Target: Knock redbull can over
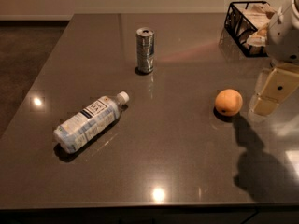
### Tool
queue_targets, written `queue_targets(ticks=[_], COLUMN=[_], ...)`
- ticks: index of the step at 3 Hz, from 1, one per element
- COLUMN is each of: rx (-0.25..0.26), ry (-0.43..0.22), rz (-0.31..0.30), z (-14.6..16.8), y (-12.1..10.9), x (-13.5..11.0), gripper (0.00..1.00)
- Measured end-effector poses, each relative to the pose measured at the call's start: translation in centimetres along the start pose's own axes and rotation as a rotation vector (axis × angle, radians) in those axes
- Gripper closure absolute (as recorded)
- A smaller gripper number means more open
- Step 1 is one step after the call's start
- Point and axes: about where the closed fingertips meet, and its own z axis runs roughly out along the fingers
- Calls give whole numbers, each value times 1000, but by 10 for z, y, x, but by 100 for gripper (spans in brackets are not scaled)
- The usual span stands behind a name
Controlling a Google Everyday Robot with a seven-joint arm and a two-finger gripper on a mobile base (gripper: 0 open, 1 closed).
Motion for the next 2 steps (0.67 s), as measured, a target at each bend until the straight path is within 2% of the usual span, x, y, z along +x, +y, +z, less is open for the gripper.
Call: queue_targets(ticks=[1, 2], rx=[1, 3], ry=[0, -12], rz=[0, 3], z=[0, 10], y=[0, -10], x=[0, -13], gripper=[0, 0])
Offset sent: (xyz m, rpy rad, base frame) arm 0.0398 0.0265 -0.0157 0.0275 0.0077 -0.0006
